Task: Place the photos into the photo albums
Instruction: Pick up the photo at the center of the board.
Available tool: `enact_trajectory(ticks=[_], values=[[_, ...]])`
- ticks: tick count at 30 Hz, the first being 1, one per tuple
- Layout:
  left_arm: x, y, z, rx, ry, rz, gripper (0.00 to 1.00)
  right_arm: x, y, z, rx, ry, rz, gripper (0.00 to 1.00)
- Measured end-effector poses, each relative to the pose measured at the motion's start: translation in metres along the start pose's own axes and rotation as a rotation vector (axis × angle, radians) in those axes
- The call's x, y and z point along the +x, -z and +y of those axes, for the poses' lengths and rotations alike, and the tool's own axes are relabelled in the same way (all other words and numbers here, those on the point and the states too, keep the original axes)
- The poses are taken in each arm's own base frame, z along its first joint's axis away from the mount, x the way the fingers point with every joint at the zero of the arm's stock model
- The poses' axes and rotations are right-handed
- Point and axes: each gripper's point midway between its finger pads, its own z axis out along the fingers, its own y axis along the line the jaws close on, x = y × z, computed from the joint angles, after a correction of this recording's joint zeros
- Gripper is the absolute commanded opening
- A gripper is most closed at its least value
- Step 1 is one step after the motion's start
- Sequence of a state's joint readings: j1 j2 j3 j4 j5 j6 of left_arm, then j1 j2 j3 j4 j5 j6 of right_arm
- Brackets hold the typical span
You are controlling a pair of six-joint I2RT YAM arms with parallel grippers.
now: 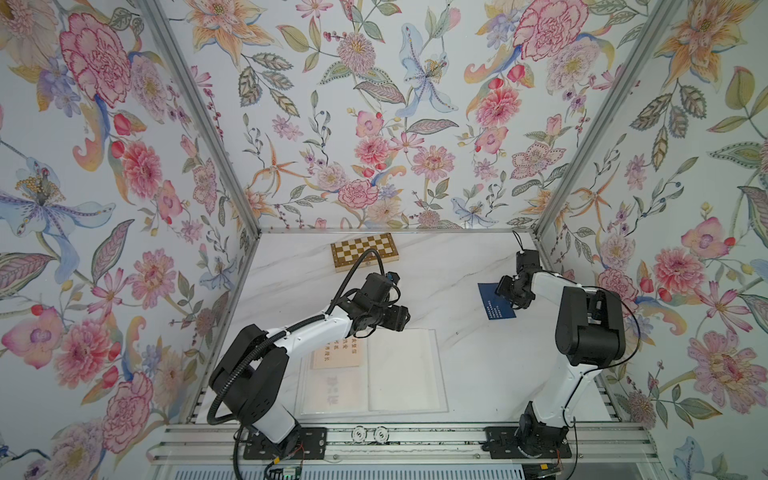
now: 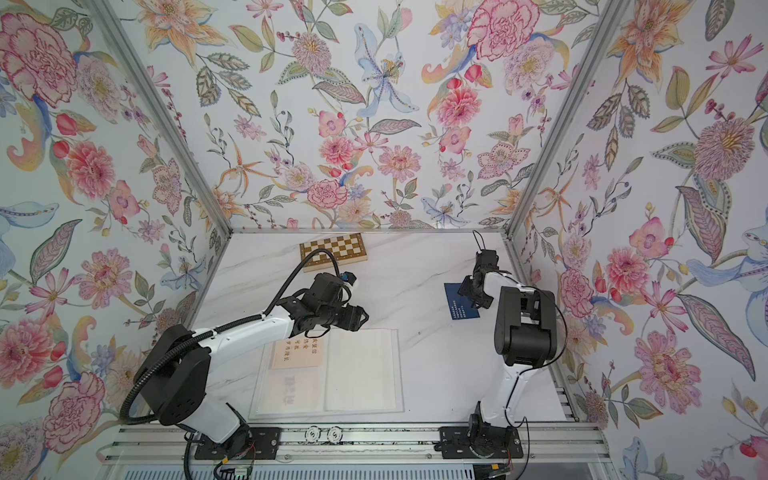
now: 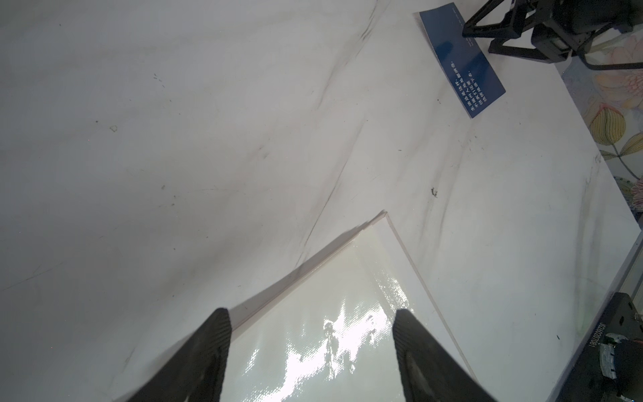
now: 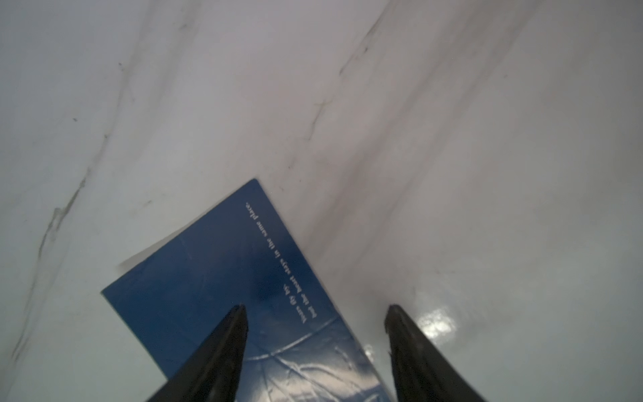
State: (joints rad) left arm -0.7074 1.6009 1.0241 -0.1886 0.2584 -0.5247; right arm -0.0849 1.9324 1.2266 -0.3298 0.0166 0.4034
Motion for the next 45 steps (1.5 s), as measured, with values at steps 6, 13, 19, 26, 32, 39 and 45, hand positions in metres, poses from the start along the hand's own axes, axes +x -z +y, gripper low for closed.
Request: enact_trajectory(ticks=[6,13,19,26,32,39,45], values=[[0.001,-0.006,0.001,-0.001,0.010,0.002,0.72,-0.002,-0.002,0.016,-0.052,0.009,-0.002,0.64],[0.004,-0.032,0.007,-0.015,0.022,0.040,0.72,0.020,0.001,0.057,-0.131,0.067,-0.004,0.63],[-0.011,-0.051,0.004,-0.008,0.038,0.034,0.70,0.048,0.011,0.075,-0.194,0.089,0.011,0.62],[-0.026,-0.078,-0.015,0.052,0.054,0.042,0.61,0.089,0.027,0.099,-0.253,0.124,0.066,0.62],[-0.028,-0.103,-0.036,0.106,0.053,0.070,0.49,0.112,0.035,0.116,-0.293,0.145,0.105,0.62],[-0.032,-0.119,-0.049,0.139,0.051,0.084,0.42,0.128,0.042,0.121,-0.317,0.156,0.135,0.62],[-0.036,-0.131,-0.057,0.159,0.045,0.087,0.38,0.137,0.052,0.107,-0.296,0.151,0.152,0.62]])
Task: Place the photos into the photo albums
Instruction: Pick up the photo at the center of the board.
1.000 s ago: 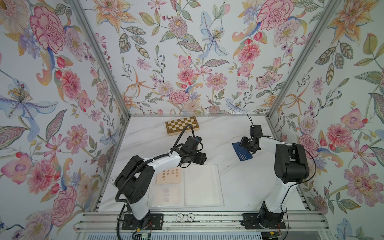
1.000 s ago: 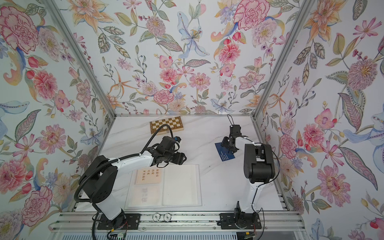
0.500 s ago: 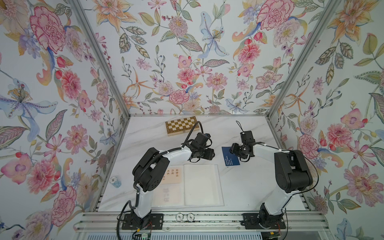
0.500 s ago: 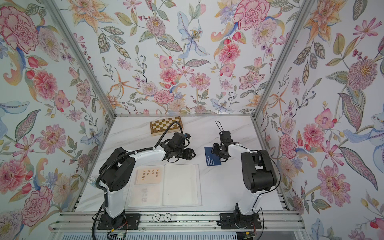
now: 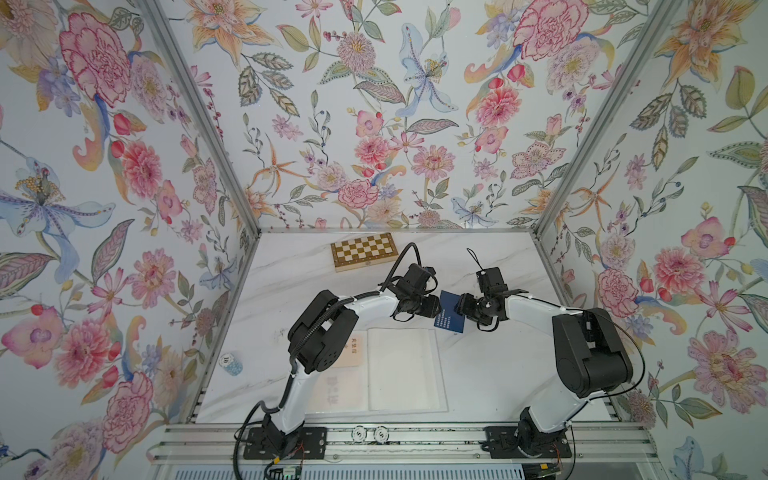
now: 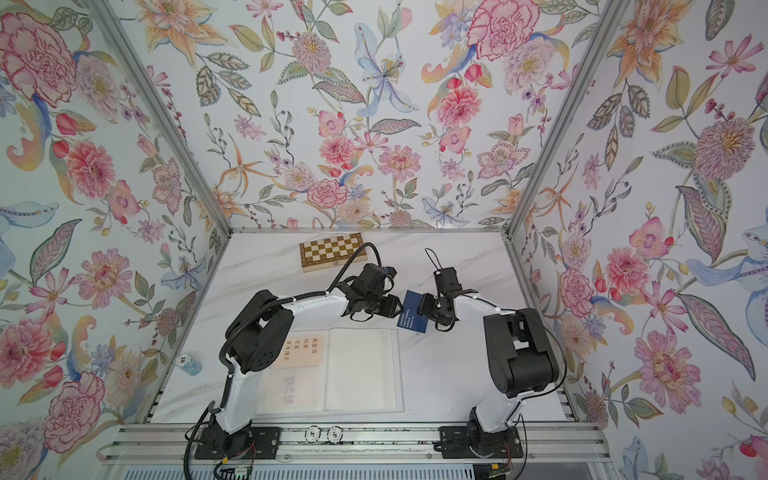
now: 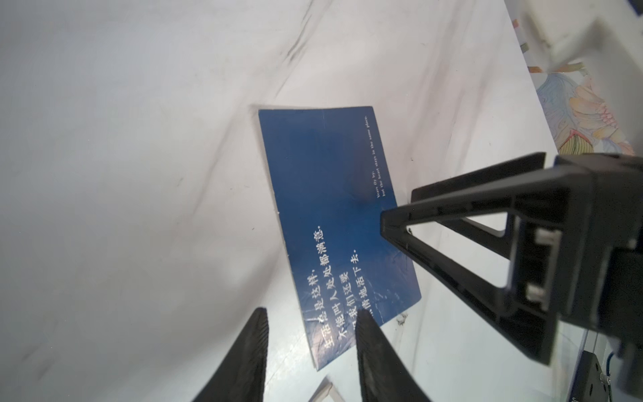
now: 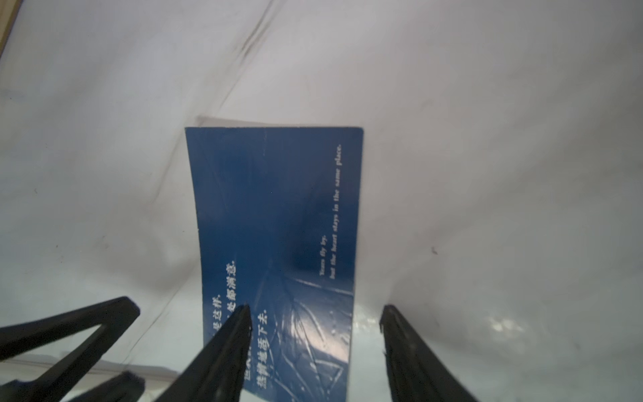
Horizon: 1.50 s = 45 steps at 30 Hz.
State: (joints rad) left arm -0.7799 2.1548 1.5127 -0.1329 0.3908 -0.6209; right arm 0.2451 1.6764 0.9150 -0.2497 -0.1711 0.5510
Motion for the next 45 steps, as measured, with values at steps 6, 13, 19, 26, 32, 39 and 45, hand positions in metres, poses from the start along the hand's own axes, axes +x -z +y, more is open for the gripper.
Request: enact_trajectory(ticks=[6,13,19,26,32,39,45], values=[[-0.001,-0.015,-0.005,0.018,-0.007,0.012,0.37,0.007,0.013,-0.002,-0.003,0.002,-0.008,0.61],[-0.021,-0.024,-0.014,0.045,-0.021,-0.020,0.37,0.026,0.016,-0.011,0.005,-0.002,0.010,0.61],[-0.038,-0.031,-0.020,0.056,-0.037,-0.047,0.38,0.041,0.017,-0.014,-0.002,-0.011,0.030,0.60],[-0.029,-0.049,-0.009,0.034,-0.038,-0.008,0.38,0.046,0.020,-0.013,-0.018,-0.023,0.033,0.60],[-0.030,-0.051,-0.004,0.024,-0.045,-0.010,0.38,0.047,0.020,-0.011,-0.039,-0.031,0.025,0.60],[-0.031,-0.053,0.000,0.033,-0.044,-0.038,0.38,0.049,0.017,-0.006,-0.072,-0.042,0.030,0.60],[-0.030,-0.053,0.001,0.045,-0.040,-0.060,0.38,0.041,0.008,0.008,-0.143,-0.051,0.019,0.58]])
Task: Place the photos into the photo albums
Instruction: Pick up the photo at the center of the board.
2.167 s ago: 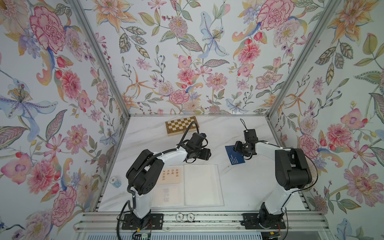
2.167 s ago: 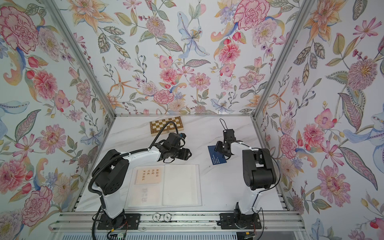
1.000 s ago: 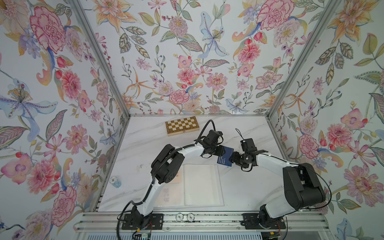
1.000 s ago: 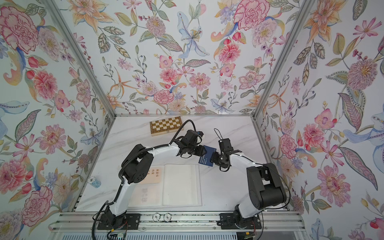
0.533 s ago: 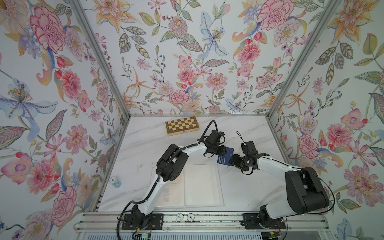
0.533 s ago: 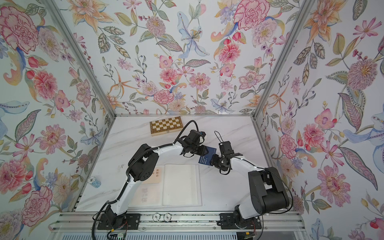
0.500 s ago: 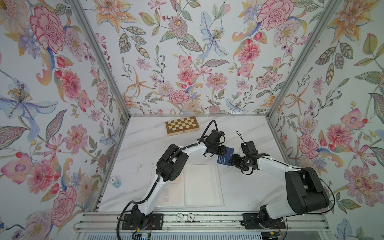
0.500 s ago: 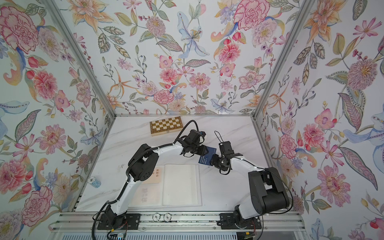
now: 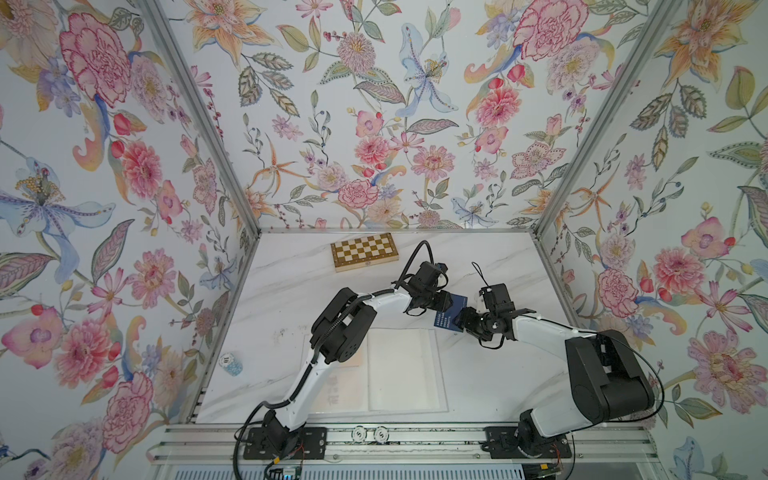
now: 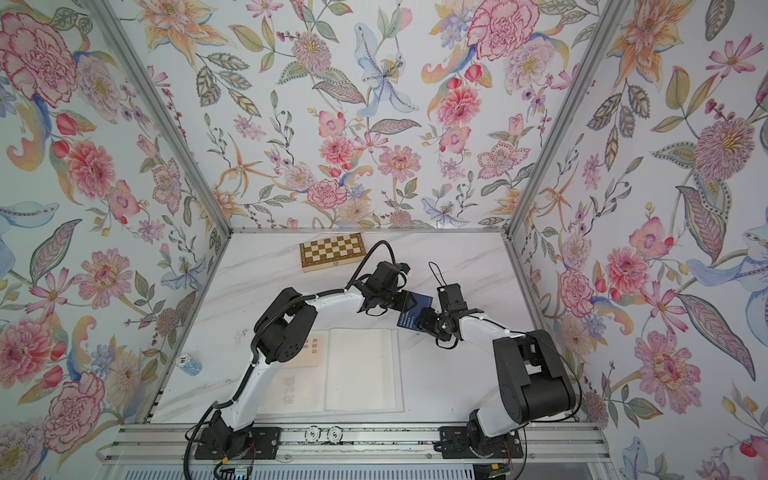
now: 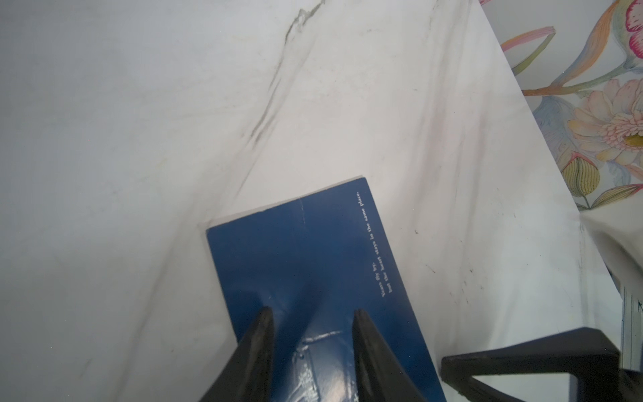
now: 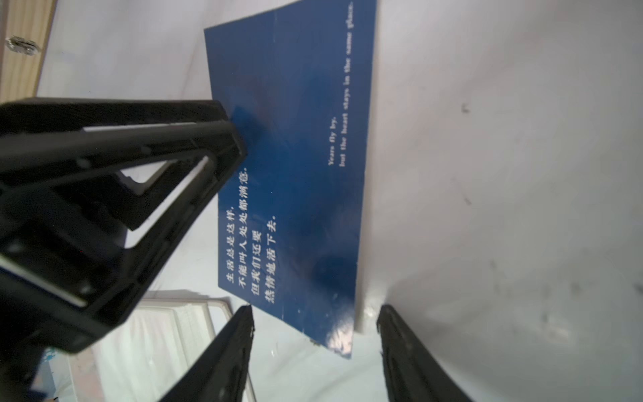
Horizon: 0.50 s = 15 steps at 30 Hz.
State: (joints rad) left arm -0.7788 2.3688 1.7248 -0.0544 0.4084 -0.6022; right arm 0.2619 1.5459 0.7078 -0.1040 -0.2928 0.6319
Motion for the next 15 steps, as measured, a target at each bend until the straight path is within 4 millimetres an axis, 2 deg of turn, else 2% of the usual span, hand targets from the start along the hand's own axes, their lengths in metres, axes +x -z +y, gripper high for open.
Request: enact_trajectory(ticks=[10,15], values=[[0.001,0.004,0.003,0.017,0.019,-0.023,0.38,-0.022,-0.009,0.006,-0.113,-0.072,-0.042,0.53],[0.001,0.005,0.005,0.039,0.040,-0.024,0.38,-0.029,-0.012,0.006,-0.178,-0.112,-0.062,0.46]])
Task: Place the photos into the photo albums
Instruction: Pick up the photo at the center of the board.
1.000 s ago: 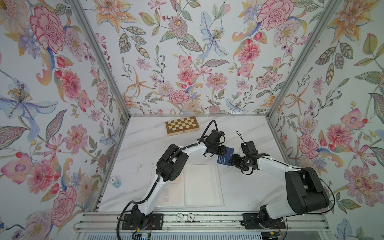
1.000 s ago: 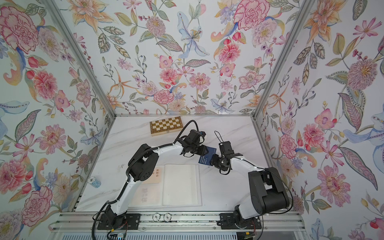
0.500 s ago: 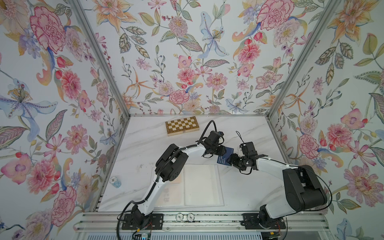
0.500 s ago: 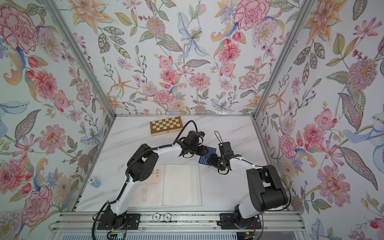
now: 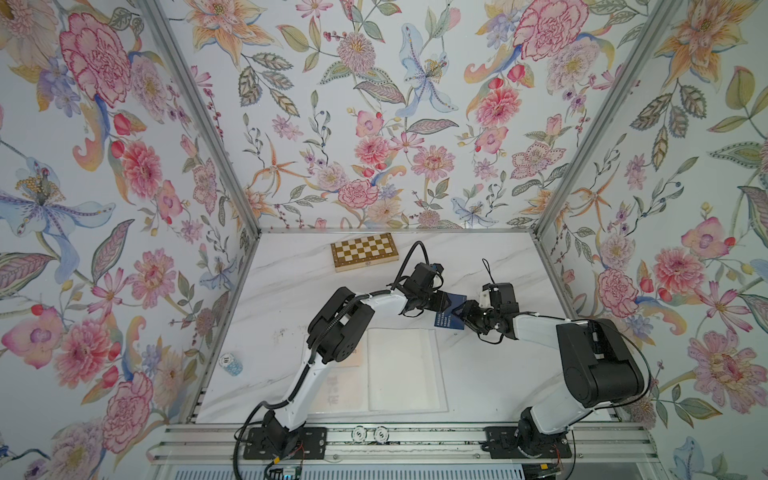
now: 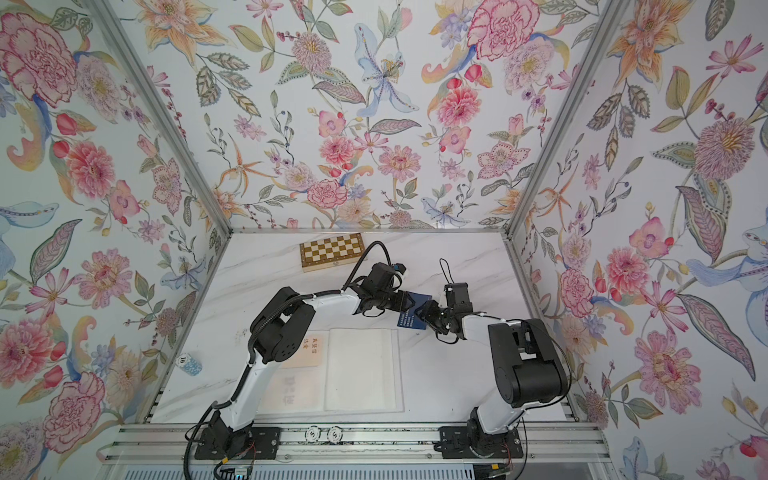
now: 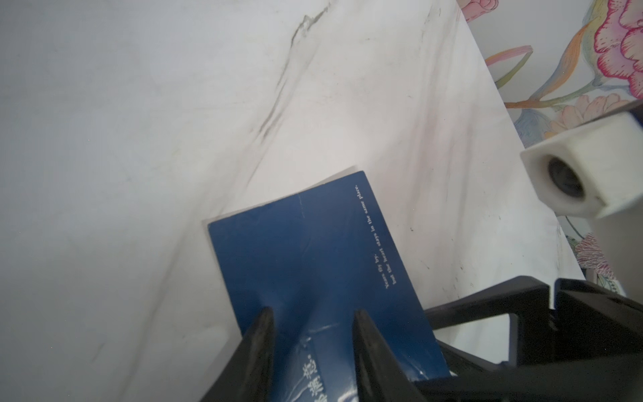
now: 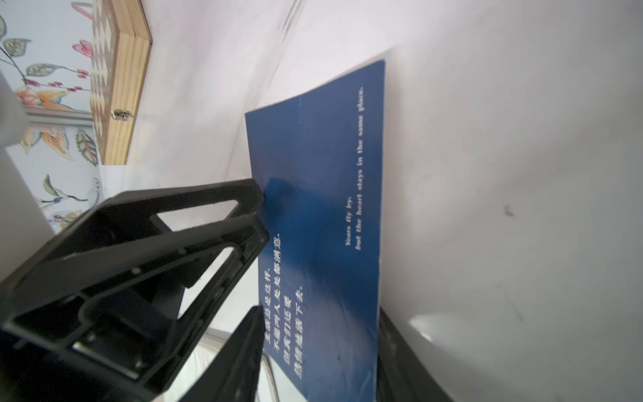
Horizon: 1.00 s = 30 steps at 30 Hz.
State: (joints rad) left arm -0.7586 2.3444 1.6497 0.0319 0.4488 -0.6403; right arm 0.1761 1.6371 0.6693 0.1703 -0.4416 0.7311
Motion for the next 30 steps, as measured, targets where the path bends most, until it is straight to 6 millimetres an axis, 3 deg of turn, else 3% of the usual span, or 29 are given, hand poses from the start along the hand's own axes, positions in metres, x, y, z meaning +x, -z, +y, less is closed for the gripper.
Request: enact_trajectory(ticks=[8,21,30], values=[[0.000,0.003,0.002,0.015,0.019,-0.002,0.37,-0.006,-0.008,0.003,-0.068,-0.040,-0.007,0.36],[0.000,0.007,0.004,0.028,0.036,-0.001,0.43,-0.003,-0.008,-0.002,-0.065,-0.063,0.005,0.01],[0.003,0.019,0.003,0.015,0.048,0.021,0.61,-0.005,0.003,0.008,-0.080,-0.036,-0.003,0.00]])
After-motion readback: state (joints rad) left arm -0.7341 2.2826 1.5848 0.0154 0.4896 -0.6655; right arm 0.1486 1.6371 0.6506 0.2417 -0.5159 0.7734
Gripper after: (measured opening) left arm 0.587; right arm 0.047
